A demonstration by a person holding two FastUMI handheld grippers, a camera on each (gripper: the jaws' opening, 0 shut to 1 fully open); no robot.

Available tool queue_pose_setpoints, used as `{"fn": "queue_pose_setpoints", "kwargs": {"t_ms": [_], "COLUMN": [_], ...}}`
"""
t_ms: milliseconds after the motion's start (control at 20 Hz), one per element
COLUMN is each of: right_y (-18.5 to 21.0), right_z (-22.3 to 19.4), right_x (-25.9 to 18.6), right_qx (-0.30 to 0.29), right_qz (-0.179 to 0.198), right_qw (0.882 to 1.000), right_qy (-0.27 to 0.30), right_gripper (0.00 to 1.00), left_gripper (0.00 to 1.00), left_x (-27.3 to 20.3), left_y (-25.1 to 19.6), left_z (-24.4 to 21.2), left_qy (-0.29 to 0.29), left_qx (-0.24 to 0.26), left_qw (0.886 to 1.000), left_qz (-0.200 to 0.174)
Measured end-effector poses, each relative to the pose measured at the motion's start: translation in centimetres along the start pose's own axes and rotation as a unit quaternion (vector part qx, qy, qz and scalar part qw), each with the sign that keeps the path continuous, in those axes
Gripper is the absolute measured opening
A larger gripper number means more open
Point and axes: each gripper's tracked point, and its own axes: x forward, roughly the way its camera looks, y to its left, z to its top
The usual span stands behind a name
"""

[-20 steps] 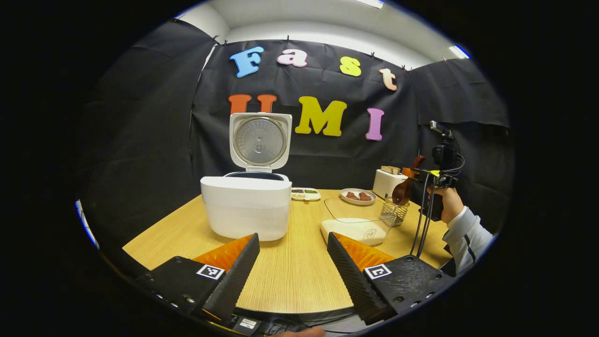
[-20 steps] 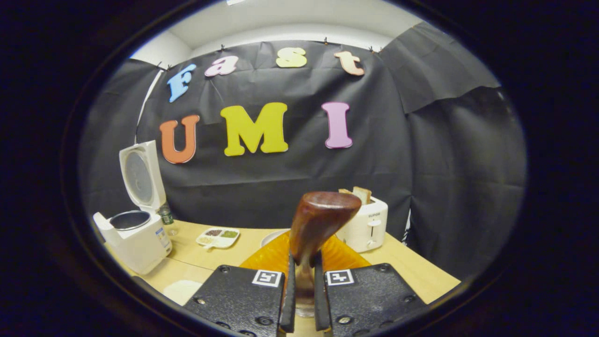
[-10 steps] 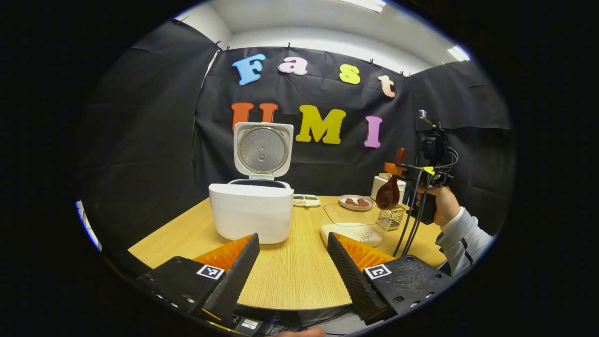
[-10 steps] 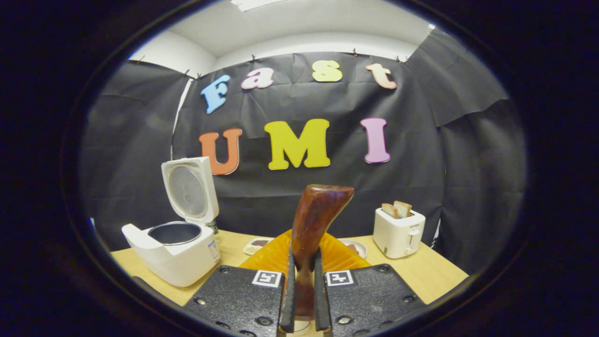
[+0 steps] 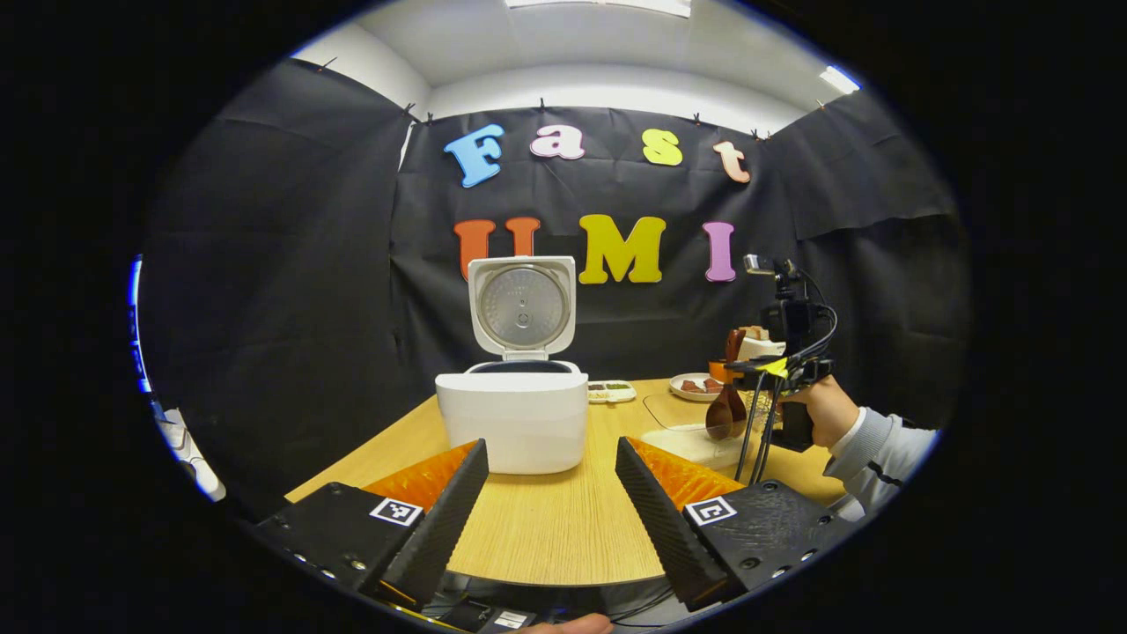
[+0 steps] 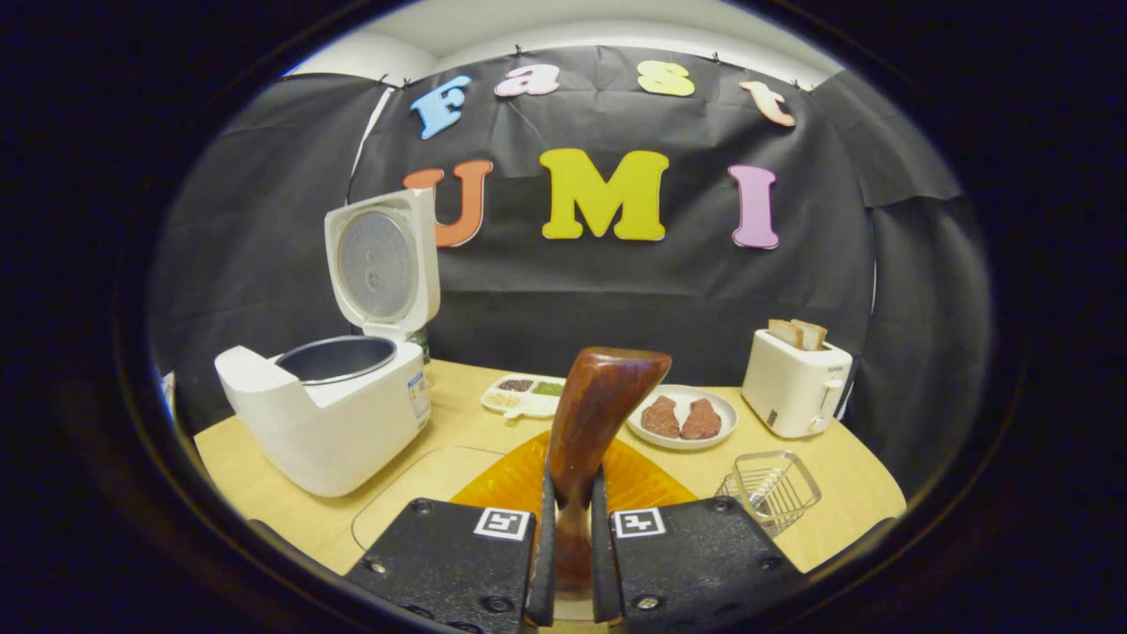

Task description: Close the left gripper, press the button to open the rice cooker; take a wooden spoon from the chopstick holder with the right hand, scoop a spoonful of rice and pour it into the rice cooker, then put the wooden spoon back into the chopstick holder.

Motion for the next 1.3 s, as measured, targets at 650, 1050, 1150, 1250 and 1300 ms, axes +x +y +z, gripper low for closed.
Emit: {"fn": "queue_pose_setpoints", "kwargs": {"t_ms": [650,1050,1150,1250,1300], "right_y": [1.7,1.4,1.4,1.3,1.1], "right_z": [-5.4,-4.3,-4.2,-4.3,-4.0], "right_x": [0.8,0.0,-0.1,-0.1,-0.2], "right_qx": [0.137,0.277,0.319,0.321,0.327], "right_qz": [0.025,0.054,0.059,0.054,0.052], "right_qw": [0.986,0.955,0.942,0.941,0.94], "right_qy": [0.089,0.088,0.091,0.092,0.087], "right_gripper": [0.22,0.22,0.21,0.22,0.21], "left_gripper": [0.93,0.93,0.93,0.93,0.93], "left_x": [-1.7,-2.6,-2.3,-2.3,-2.3], "left_y": [0.8,1.4,1.2,1.0,0.9], "left_z": [2.2,2.9,2.7,2.6,2.6], "left_qy": [-0.025,-0.04,-0.037,-0.033,-0.034], "left_qx": [-0.003,0.014,0.012,0.013,0.017], "left_qw": [1.0,0.999,0.999,0.999,0.999], "left_qz": [0.009,0.02,0.019,0.018,0.018]}}
